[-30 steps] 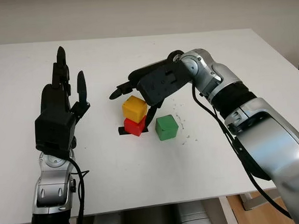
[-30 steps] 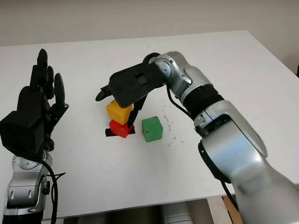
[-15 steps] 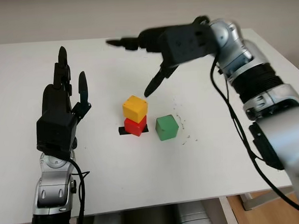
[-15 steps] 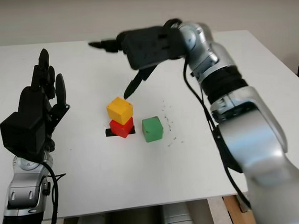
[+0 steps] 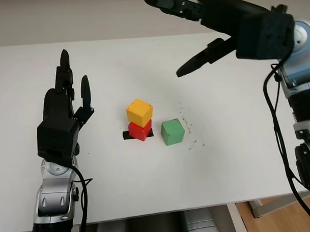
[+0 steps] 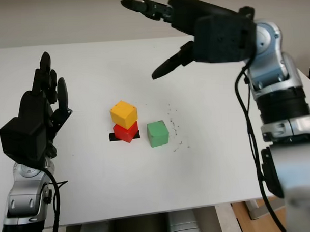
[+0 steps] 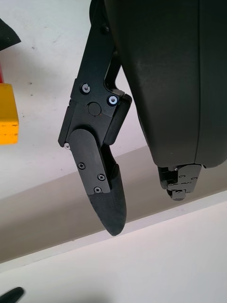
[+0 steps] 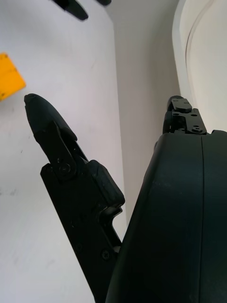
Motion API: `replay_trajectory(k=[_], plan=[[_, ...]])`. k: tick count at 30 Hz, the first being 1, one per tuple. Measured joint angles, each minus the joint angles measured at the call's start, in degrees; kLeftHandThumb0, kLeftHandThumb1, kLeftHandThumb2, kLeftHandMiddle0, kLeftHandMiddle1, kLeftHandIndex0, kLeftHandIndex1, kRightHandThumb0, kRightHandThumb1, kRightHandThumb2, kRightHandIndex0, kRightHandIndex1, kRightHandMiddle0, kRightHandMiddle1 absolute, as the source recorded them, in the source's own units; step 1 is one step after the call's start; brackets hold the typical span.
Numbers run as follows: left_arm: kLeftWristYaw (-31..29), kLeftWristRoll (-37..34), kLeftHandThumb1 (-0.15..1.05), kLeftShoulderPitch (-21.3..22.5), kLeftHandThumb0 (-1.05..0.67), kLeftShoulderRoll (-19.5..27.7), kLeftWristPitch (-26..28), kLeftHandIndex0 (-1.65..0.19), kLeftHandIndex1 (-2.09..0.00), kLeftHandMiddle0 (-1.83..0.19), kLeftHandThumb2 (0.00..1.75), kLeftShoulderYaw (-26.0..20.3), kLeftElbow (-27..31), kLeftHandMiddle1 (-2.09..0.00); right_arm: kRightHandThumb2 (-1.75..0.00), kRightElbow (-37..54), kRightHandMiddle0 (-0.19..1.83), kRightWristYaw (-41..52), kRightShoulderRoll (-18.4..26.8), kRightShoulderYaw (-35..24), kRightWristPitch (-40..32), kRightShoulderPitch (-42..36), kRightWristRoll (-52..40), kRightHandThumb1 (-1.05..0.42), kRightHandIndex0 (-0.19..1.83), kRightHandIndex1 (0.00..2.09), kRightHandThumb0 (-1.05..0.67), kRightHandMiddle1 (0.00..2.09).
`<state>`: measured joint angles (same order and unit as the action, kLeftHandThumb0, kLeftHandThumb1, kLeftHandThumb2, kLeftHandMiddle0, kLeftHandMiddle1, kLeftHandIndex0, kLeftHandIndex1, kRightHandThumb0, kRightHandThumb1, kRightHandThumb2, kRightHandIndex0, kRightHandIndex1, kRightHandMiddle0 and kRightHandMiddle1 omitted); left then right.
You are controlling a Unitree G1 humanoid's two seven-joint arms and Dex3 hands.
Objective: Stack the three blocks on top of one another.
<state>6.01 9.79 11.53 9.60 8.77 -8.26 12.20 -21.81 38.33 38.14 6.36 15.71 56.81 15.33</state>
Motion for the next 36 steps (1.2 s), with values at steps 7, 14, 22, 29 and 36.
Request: replay_trajectory(k=[7,14,22,29,36], plan=[[-0.1,-0.2,1.05,-0.1,-0.73,0.0,0.0,-0.01,-0.05,-0.02,0.70,0.1,0.0,-0.05,-0.06,11.4,0.23,-0.9,5.5,-2.4,-4.3,-9.1,2.3,-0.92,0.32,0.23,-0.70,0.23],[-0.3,-0.3,1.05,-0.1,-0.73,0.0,0.0,-0.01,-0.05,-0.02,0.70,0.1,0.0,-0.05,-0.06,15.1,0.22,0.1,8.4,-2.4,-4.6,-14.1,3.8,-0.94,0.31,0.18,-0.67,0.15],[-0.3,-0.3,1.05,-0.1,-0.73,0.0,0.0,-0.01,-0.05,-0.02,0.69,0.2,0.0,-0.05,-0.05,18.0,0.25,3.3,8.7,0.4,-5.3,-16.5,5.4,-0.93,0.28,0.15,-0.65,0.13],[-0.4,-0.3,1.05,-0.1,-0.73,0.0,-0.1,-0.02,-0.06,-0.03,0.69,0.2,0.0,-0.06,-0.04,17.2,0.29,3.3,6.6,4.3,-4.7,-16.7,7.1,-0.88,0.33,0.17,-0.66,0.16],[-0.4,-0.4,1.05,-0.2,-0.71,0.0,-0.1,-0.01,-0.05,-0.02,0.69,0.2,0.0,-0.05,-0.04,13.3,0.31,2.3,4.4,6.9,-3.1,-16.6,8.6,-0.84,0.37,0.21,-0.65,0.22]])
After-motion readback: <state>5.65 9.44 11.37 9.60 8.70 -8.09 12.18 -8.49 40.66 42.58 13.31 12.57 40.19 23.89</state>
